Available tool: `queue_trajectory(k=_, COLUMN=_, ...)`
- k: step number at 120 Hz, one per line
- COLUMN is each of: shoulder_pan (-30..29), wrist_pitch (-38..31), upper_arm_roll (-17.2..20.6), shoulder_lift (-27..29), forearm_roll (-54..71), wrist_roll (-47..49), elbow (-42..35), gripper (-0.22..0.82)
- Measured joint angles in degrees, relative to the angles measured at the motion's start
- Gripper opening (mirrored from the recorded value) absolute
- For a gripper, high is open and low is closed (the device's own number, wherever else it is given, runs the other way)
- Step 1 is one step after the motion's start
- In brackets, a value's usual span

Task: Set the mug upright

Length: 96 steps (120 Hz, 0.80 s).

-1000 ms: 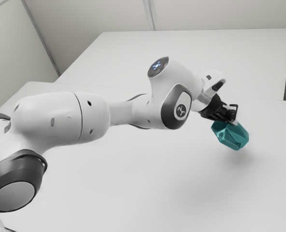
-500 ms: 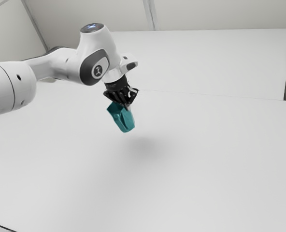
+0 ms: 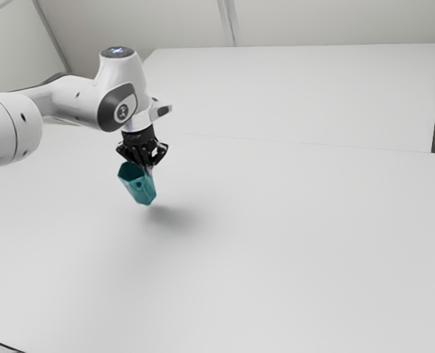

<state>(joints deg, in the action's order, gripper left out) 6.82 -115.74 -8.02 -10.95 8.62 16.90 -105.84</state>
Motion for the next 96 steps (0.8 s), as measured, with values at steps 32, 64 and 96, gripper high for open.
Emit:
queue_trajectory(k=32, shoulder_pan=-0.1, wrist_pitch=0.1, upper_arm_roll=0.1, shoulder_lift=-3.2, forearm_roll=-0.4, wrist_roll=0.8, elbow=0.0, gripper=-0.18)
queue_trajectory(k=64, shoulder_pan=0.0, wrist_pitch=0.4, upper_arm_roll=0.0, shoulder_lift=-4.4, forearm_roll=-0.8, wrist_roll=1.5, elbow=-0.1, gripper=-0.18)
queue_trajectory(k=96, shoulder_pan=0.0, wrist_pitch=0.7, upper_arm_roll=0.1, shoulder_lift=-4.7, forearm_roll=-1.3, wrist_roll=1.8, elbow=0.0, gripper=0.07)
